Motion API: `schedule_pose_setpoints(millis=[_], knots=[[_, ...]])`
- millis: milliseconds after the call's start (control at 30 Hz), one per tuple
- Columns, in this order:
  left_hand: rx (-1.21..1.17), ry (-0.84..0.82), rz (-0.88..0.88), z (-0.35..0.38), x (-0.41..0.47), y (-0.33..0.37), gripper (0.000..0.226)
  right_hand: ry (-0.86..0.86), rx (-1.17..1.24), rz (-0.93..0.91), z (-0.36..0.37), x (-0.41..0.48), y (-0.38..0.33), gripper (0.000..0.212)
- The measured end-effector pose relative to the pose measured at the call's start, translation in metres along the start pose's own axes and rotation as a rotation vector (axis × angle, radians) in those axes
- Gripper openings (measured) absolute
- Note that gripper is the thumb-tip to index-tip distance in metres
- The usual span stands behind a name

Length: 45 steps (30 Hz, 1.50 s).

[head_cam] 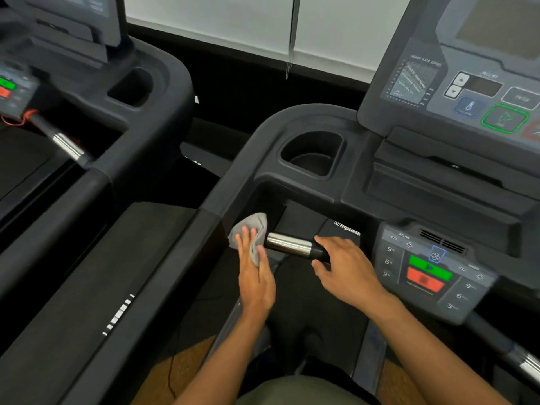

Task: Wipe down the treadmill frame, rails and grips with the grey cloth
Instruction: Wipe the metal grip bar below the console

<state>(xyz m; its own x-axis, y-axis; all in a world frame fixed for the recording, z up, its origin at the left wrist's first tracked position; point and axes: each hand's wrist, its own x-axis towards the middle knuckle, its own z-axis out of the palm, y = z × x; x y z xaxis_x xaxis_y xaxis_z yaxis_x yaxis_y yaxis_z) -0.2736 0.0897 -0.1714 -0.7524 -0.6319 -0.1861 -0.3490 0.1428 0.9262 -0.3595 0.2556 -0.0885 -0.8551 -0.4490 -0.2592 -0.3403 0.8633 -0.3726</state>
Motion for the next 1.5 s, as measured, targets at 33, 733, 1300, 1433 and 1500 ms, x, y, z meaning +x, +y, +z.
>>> schedule_pose_setpoints(millis=[33,733,1300,1433,1500], knots=[[-0.06,0.041,-0.16,-0.007,-0.005,0.002,0.06,-0.004,-0.015,0.016,0.002,0.002,-0.001,0.059],[0.371,-0.267,0.391,0.027,-0.015,0.011,0.064,-0.019,0.032,0.119,0.003,-0.002,-0.013,0.065],[0.76,-0.038,0.645,0.013,0.048,0.006,0.034,0.215,0.245,0.079,-0.011,-0.012,-0.017,0.046],[0.709,-0.333,0.835,0.06,-0.012,0.022,0.06,0.241,0.247,0.057,-0.015,-0.005,-0.019,0.042],[0.815,-0.446,0.897,0.074,-0.026,0.023,0.063,0.222,0.234,0.049,-0.017,-0.002,-0.021,0.043]])
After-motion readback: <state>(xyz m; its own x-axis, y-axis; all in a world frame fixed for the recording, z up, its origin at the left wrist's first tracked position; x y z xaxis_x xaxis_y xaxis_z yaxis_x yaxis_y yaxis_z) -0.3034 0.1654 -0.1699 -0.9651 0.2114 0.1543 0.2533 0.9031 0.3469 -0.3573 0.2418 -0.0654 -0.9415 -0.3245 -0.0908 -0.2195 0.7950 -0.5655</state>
